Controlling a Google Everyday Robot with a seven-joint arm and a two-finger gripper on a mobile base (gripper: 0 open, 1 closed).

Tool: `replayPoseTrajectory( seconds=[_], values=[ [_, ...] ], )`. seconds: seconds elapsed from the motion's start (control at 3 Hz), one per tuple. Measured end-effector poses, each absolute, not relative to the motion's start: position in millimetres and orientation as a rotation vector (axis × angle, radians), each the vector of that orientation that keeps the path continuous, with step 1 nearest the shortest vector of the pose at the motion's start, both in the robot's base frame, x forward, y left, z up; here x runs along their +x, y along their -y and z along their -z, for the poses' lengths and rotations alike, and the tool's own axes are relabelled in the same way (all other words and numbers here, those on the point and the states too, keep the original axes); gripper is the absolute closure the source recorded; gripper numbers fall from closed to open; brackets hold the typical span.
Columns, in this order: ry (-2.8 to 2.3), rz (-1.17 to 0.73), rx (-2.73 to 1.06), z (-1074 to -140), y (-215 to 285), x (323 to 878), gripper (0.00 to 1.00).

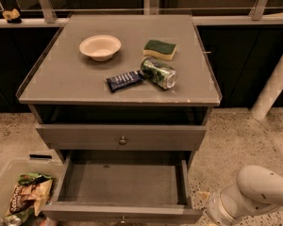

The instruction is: Close middle drawer

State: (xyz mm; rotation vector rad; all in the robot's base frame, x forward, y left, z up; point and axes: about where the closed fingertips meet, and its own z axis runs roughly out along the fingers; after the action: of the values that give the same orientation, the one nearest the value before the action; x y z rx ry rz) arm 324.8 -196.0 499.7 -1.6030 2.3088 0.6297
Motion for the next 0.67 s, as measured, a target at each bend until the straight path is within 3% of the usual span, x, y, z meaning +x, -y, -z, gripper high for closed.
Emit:
replayPoseTrajectory(
  seconds=[0.67],
  values=[
    [-2.335, -0.634, -1.562, -485.6, 199.0, 295.8, 0.0]
  ],
)
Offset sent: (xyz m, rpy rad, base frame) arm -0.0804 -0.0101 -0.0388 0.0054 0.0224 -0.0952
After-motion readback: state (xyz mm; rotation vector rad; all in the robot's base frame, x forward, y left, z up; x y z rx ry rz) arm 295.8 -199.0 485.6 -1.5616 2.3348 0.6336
